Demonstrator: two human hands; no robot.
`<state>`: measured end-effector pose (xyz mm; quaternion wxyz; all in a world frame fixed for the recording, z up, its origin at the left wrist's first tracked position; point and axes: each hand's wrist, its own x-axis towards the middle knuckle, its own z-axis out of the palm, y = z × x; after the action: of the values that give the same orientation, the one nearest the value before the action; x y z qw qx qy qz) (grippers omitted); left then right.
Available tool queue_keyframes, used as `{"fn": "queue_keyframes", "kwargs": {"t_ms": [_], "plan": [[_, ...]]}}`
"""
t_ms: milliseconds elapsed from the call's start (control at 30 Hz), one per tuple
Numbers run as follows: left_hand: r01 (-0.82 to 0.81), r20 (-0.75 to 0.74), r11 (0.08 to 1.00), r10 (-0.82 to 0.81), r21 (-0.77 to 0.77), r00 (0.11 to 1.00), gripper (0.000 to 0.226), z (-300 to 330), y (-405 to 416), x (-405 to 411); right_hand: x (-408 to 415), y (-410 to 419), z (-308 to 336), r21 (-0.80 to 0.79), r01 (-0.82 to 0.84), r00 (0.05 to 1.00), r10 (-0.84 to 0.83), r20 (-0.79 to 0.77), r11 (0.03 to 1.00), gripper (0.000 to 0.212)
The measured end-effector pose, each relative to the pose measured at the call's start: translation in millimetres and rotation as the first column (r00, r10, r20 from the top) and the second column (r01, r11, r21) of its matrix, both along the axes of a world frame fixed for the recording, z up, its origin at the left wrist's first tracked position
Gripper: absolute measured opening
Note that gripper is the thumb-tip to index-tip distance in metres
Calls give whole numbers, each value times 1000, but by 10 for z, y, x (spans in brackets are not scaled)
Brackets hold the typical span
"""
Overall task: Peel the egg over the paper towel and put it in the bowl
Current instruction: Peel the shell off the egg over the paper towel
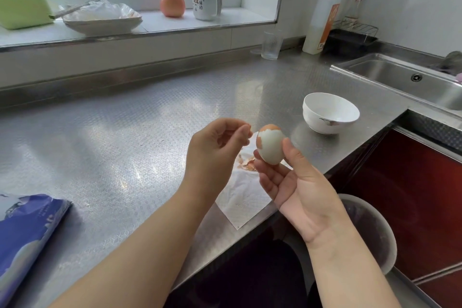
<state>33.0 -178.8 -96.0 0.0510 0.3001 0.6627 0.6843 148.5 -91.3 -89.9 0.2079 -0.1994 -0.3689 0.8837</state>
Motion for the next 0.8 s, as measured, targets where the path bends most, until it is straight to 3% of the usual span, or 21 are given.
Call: {"fn": "queue_keyframes", "kwargs": {"t_ms": [167,267,367,467,633,800], "plan": [[-108,-196,899,26,-423,980,4,-79,-25,-98,23,76,12,-21,30,1000,-31,-4,999,37],[-143,-265,857,8,-496,964,6,-52,-32,-103,34,99,20,3,48,999,-48,0,999,38],[-235,-463,818,-43,-525,885,16,-91,-16,-110,36,104,16,37,72,997,-72,9,997,38],[-285,-558,818,-52,-499,828,18,-116,-16,-97,39,103,9,66,81,997,-82,11,994,39],[-286,-473,818,20,-499,881,8,-56,-39,-85,35,111,-3,75,63,998,-62,-8,995,43],[-233,-324,855,81,-464,942,24,-14,-54,-50,26,108,-9,76,60,998,-59,-19,995,41]]}}
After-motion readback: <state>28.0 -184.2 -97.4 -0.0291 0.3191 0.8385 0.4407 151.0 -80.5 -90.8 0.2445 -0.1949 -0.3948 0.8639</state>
